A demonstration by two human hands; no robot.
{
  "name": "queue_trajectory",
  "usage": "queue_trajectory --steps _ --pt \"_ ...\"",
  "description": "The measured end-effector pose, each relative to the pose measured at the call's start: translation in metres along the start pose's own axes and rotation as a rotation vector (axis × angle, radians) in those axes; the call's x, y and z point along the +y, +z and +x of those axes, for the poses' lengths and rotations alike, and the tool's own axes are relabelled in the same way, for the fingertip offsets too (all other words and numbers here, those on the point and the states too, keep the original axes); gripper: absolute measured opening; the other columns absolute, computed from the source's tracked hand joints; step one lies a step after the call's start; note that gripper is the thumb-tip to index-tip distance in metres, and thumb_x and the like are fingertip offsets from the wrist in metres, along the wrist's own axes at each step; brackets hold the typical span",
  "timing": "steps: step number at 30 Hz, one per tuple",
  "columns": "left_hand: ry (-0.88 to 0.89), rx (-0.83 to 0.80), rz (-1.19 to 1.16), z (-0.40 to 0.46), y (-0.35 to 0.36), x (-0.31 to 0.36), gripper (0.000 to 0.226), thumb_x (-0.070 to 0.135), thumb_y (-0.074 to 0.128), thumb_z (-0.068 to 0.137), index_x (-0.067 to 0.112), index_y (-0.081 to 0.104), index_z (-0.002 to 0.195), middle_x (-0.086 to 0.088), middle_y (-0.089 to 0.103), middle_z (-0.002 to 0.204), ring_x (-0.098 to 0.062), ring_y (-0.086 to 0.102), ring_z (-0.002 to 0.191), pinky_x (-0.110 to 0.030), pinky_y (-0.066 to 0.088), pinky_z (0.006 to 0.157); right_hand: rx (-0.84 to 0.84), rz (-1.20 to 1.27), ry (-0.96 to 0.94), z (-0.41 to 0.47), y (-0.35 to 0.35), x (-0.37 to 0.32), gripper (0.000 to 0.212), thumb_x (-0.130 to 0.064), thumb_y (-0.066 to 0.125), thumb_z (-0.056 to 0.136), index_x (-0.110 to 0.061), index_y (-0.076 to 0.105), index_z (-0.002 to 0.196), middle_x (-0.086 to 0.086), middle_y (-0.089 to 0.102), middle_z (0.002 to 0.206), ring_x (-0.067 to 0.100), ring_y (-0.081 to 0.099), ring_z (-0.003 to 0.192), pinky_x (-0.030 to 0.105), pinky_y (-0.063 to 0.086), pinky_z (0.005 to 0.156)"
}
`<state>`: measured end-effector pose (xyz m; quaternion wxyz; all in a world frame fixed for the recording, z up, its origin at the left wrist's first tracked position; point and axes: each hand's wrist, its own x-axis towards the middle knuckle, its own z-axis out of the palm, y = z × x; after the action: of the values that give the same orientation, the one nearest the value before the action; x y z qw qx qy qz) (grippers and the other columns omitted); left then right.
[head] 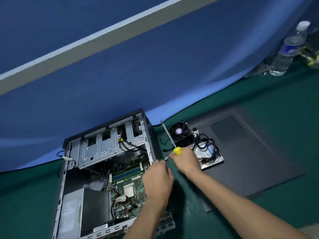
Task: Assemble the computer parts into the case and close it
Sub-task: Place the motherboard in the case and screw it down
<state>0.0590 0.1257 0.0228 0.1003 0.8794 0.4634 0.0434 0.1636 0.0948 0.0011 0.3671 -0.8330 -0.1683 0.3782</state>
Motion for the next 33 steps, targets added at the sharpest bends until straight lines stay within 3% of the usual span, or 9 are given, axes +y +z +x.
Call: queue_trajectory --steps 3,6,10,12,15,19,22,27,33 --pt "-0.063 0.067 -0.091 0.0 0.003 0.0 0.034 0.013 0.069 0.074 0.021 0.042 0.056 0.005 0.043 0.054 -0.014 0.036 0.047 -0.023 0.021 0.044 0.041 -0.027 0.101 0.009 0.016 0.013 0.022 -0.035 0.063 0.086 -0.016 0.063 0.075 0.007 0.07 0.083 0.028 0.064 0.081 0.028 0.043 0.065" --pt "-0.047 0.088 -0.118 0.002 0.003 0.003 0.047 0.006 0.075 0.063 0.022 0.033 0.052 0.009 0.033 0.048 -0.012 0.028 0.042 -0.015 0.009 0.041 0.083 -0.185 0.106 0.02 0.023 0.024 0.023 -0.035 0.059 0.088 -0.014 0.066 0.089 0.009 0.071 0.094 0.03 0.065 0.089 0.028 0.042 0.068" --pt "-0.087 0.102 -0.16 0.004 0.008 -0.001 0.044 0.005 0.074 0.063 0.02 0.034 0.051 0.001 0.044 0.047 -0.017 0.031 0.042 -0.02 0.017 0.043 0.091 -0.455 -0.045 0.035 0.027 0.032 0.023 -0.035 0.06 0.088 -0.015 0.066 0.097 0.009 0.07 0.1 0.031 0.065 0.096 0.031 0.045 0.074" --pt "-0.119 0.106 -0.178 0.004 0.011 -0.003 0.041 0.006 0.071 0.066 0.019 0.035 0.051 -0.001 0.046 0.049 -0.019 0.034 0.042 -0.023 0.023 0.043 0.086 -0.534 -0.093 0.044 0.029 0.031 0.019 -0.031 0.06 0.088 -0.014 0.066 0.096 0.008 0.07 0.098 0.03 0.065 0.094 0.031 0.043 0.07" --pt "-0.137 0.114 -0.188 0.004 0.013 -0.004 0.036 0.006 0.069 0.067 0.015 0.039 0.05 -0.004 0.048 0.05 -0.025 0.042 0.043 -0.028 0.03 0.043 0.086 -0.564 -0.084 0.051 0.033 0.032 0.01 -0.022 0.059 0.087 -0.014 0.065 0.087 0.007 0.07 0.092 0.029 0.065 0.087 0.028 0.038 0.064" --pt "-0.126 0.143 -0.221 0.005 0.012 -0.004 0.041 0.006 0.071 0.067 0.02 0.036 0.051 0.001 0.043 0.05 -0.019 0.034 0.043 -0.021 0.019 0.044 0.11 -0.593 -0.071 0.056 0.036 0.036 0.008 -0.021 0.059 0.086 -0.016 0.062 0.081 0.006 0.07 0.088 0.029 0.065 0.082 0.028 0.037 0.063" --pt "-0.119 0.155 -0.242 0.004 0.012 -0.004 0.044 0.006 0.072 0.066 0.021 0.033 0.053 -0.001 0.046 0.051 -0.017 0.031 0.044 -0.022 0.021 0.046 0.087 -0.583 -0.02 0.059 0.038 0.033 0.015 -0.024 0.063 0.084 -0.018 0.056 0.072 0.004 0.07 0.086 0.027 0.063 0.077 0.026 0.037 0.062" --pt "-0.109 0.168 -0.27 0.004 0.01 -0.005 0.048 0.003 0.073 0.063 0.021 0.029 0.053 0.0 0.044 0.049 -0.016 0.028 0.044 -0.024 0.023 0.044 0.075 -0.564 0.027 0.06 0.041 0.027 0.016 -0.029 0.066 0.083 -0.013 0.065 0.083 0.005 0.071 0.089 0.026 0.067 0.085 0.025 0.039 0.064" --pt "-0.074 0.162 -0.292 0.003 0.007 -0.003 0.053 0.001 0.076 0.059 0.022 0.028 0.053 0.009 0.031 0.05 -0.013 0.025 0.042 -0.015 0.01 0.042 0.088 -0.582 0.018 0.06 0.041 0.026 0.013 -0.019 0.059 0.085 -0.015 0.055 0.074 0.007 0.07 0.091 0.028 0.066 0.086 0.026 0.039 0.064"
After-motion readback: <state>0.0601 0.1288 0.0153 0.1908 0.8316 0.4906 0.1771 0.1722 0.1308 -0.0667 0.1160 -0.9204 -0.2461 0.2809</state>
